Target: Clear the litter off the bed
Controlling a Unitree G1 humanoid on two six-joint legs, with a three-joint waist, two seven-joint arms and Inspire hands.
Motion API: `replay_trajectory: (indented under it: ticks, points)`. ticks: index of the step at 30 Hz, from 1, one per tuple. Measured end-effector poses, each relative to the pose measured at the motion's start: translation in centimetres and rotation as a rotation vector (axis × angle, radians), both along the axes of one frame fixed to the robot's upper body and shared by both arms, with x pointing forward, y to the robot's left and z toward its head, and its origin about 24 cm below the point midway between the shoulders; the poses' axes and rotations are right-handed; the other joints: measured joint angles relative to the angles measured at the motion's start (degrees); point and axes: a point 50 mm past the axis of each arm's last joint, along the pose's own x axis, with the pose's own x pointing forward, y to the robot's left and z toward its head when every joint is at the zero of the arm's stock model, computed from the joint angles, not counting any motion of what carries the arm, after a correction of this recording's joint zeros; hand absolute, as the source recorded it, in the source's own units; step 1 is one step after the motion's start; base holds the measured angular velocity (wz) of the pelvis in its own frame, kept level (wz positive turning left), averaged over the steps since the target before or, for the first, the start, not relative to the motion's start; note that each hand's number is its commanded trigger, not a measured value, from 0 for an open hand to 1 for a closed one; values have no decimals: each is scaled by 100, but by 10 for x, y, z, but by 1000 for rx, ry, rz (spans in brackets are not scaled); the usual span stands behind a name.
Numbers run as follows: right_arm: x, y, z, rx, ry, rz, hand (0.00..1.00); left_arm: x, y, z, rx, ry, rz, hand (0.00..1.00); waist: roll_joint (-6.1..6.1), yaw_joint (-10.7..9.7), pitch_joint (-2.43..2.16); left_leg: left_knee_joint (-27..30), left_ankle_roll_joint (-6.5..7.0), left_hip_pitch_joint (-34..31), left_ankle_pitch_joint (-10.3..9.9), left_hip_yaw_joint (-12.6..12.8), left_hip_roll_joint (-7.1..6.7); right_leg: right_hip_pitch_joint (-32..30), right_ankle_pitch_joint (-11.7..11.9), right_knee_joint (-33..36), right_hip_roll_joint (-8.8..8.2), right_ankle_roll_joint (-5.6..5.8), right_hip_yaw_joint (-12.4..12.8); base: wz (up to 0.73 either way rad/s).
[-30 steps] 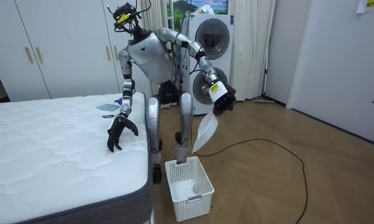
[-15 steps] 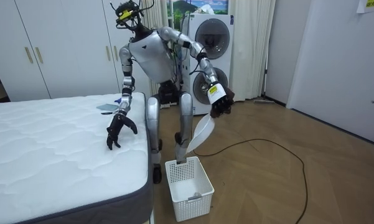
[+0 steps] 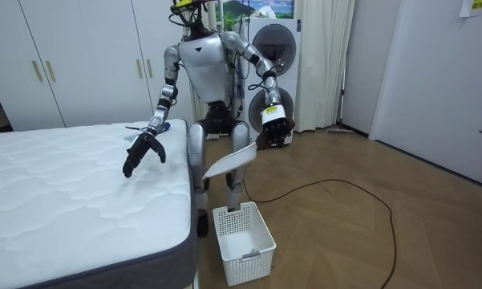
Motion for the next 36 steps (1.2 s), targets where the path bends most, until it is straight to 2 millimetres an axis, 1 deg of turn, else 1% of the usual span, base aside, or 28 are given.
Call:
replay_trajectory:
  ticks: [2, 3, 4, 5, 6, 7, 8, 9, 10, 11, 12, 13, 14, 15, 16, 17, 18, 19, 20, 22, 24, 26, 29, 32, 33, 34, 35, 36]
  points:
    - [-4, 2, 1, 16, -17, -8, 0, -5, -8, -1, -44, -10, -2, 100, -84, 49, -13, -86, 2, 150, -5, 173, 28, 78, 68, -92, -12, -15, -139, -55]
    - [-8, 4, 1, 34, -24, -13, 0, -8, -14, -3, -71, -10, -6, 100, -110, 109, -13, -132, 4, 273, -45, 329, 79, 143, 144, -173, -9, -51, -331, -78]
    - [-10, 5, 1, 43, -24, -11, 0, -9, -16, -3, -83, -8, -5, 100, -136, 165, -15, -162, 0, 340, -57, 456, 106, 164, 186, -216, -7, -75, -422, -102]
    - [-13, 7, 0, 52, -18, 0, 0, -13, -19, -4, -105, -13, -4, 100, -163, 230, -10, -199, -15, 470, -108, 670, 159, 211, 273, -299, -14, -112, -540, -114]
    - [-15, 9, -1, 62, -11, 5, 0, -16, -20, -3, -117, -16, -5, 100, -209, 262, -7, -237, -26, 572, -141, 854, 182, 235, 331, -333, -8, -147, -651, -112]
    - [-15, 10, -1, 66, -7, 8, 0, -17, -19, -3, -122, -17, -3, 100, -226, 271, -3, -254, -24, 615, -163, 920, 189, 236, 368, -352, -6, -161, -701, -108]
    - [-16, 12, -1, 74, -7, 8, 0, -18, -18, -3, -132, -19, 2, 100, -264, 287, 7, -284, -13, 687, -188, 1082, 213, 240, 467, -413, 3, -186, -826, -103]
    - [-16, 13, -1, 81, -7, 9, 0, -19, -17, -3, -135, -17, 9, 100, -273, 281, 4, -370, 5, 755, -203, 1311, 271, 295, 598, -558, 25, -221, -992, -99]
    - [-16, 14, -2, 86, -3, 8, 0, -19, -16, -3, -135, -13, 13, 100, -277, 290, -9, -431, 9, 789, -206, 1450, 312, 367, 661, -602, 41, -226, -1089, -103]
    - [-16, 15, -3, 93, 4, 17, 0, -20, -16, -4, -140, -3, 23, 100, -292, 373, 0, -537, 11, 896, -205, 1836, 353, 391, 545, -331, -52, -207, -1475, -119]
    - [-16, 16, -3, 96, 6, 22, 0, -24, -16, -8, -166, 15, 41, 100, -287, 438, -13, -660, 10, 1035, -204, 2172, 357, 492, 324, 71, -221, -104, -1729, -128]
    - [-16, 16, -2, 96, 4, 22, 0, -26, -16, -9, -184, 25, 51, 100, -288, 465, -21, -708, 10, 1082, -204, 2323, 357, 568, 200, 227, -330, -55, -1832, -132]
    - [-15, 16, -1, 96, 0, 23, 0, -27, -16, -10, -220, 41, 68, 100, -315, 499, -27, -743, 9, 1131, -205, 2593, 357, 738, -4, 449, -600, 0, -2040, -117]
    - [-14, 17, -1, 100, -4, 23, 0, -27, -16, -11, -249, 54, 89, 100, -338, 532, -24, -747, 8, 1116, -205, 2825, 357, 942, -125, 537, -885, 78, -2265, -114]
    - [-14, 17, -1, 105, -5, 22, 0, -28, -17, -12, -262, 60, 99, 100, -355, 556, -27, -725, 8, 1106, -204, 2956, 354, 1049, -140, 523, -1013, 113, -2341, -112]
    - [-14, 18, -1, 119, -5, 19, 0, -28, -17, -13, -274, 73, 110, 100, -410, 676, -31, -678, 8, 1062, -205, 3191, 354, 1239, -117, 476, -1260, 150, -2471, -118]
    - [-15, 19, -2, 128, -5, 18, 0, -28, -17, -13, -276, 85, 113, 100, -480, 703, -36, -612, 8, 997, -205, 3264, 353, 1446, 23, 225, -1455, 292, -2525, -113]
    - [-14, 19, -2, 131, -6, 20, 0, -28, -16, -13, -276, 88, 114, 100, -504, 710, -34, -595, 8, 968, -205, 3249, 352, 1520, 49, 60, -1510, 373, -2561, -102]
    - [-14, 21, -1, 132, -10, 26, 0, -27, -16, -13, -278, 90, 115, 100, -538, 740, -15, -550, -2, 918, -198, 3195, 367, 1550, 42, -282, -1512, 485, -2593, -100]
    - [-14, 22, -2, 129, -6, 34, 0, -27, -16, -13, -291, 97, 115, 100, -559, 775, -19, -410, -11, 869, -193, 3060, 422, 1585, 16, -524, -1521, 546, -2731, -93]
    - [-14, 26, -3, 135, -6, 52, 0, -24, -16, -9, -325, 87, 125, 100, -559, 626, -18, -329, -42, 830, -177, 2991, 506, 1611, 21, -692, -1474, 635, -2795, -50]
    - [-14, 26, -3, 135, -7, 52, 0, -21, -16, -6, -343, 68, 127, 100, -572, 509, -11, -310, -88, 829, -155, 2974, 575, 1592, 40, -741, -1397, 646, -2792, -32]
    - [-15, 27, -2, 148, -9, 63, 0, -22, -21, -7, -377, 70, 130, 100, -589, 410, -21, -306, -209, 865, -71, 3040, 721, 1612, 137, -896, -1213, 514, -2729, -29]
    - [-14, 29, 2, 160, -25, 91, 0, -27, -26, -7, -391, 85, 115, 100, -591, 251, -26, -310, -250, 868, 44, 3050, 824, 1638, 208, -1022, -1074, 410, -2707, -11]
    - [-14, 29, 2, 164, -23, 97, 0, -31, -27, -10, -394, 95, 116, 100, -591, 203, -37, -306, -266, 874, 87, 3049, 866, 1655, 214, -1083, -1030, 382, -2679, -8]
    - [-15, 28, 2, 166, -22, 97, 0, -32, -26, -11, -395, 100, 116, 100, -591, 202, -37, -299, -278, 880, 103, 3049, 889, 1658, 217, -1102, -1002, 358, -2661, -15]
    - [-17, 27, 2, 166, -20, 95, 0, -35, -26, -13, -394, 112, 124, 100, -595, 190, -35, -273, -300, 899, 148, 2977, 906, 1673, 232, -1135, -955, 324, -2614, -25]
    - [-19, 25, 1, 167, -16, 88, 0, -38, -25, -15, -394, 123, 128, 100, -590, 197, -37, -265, -328, 906, 178, 2745, 911, 1699, 249, -1175, -895, 292, -2540, -29]
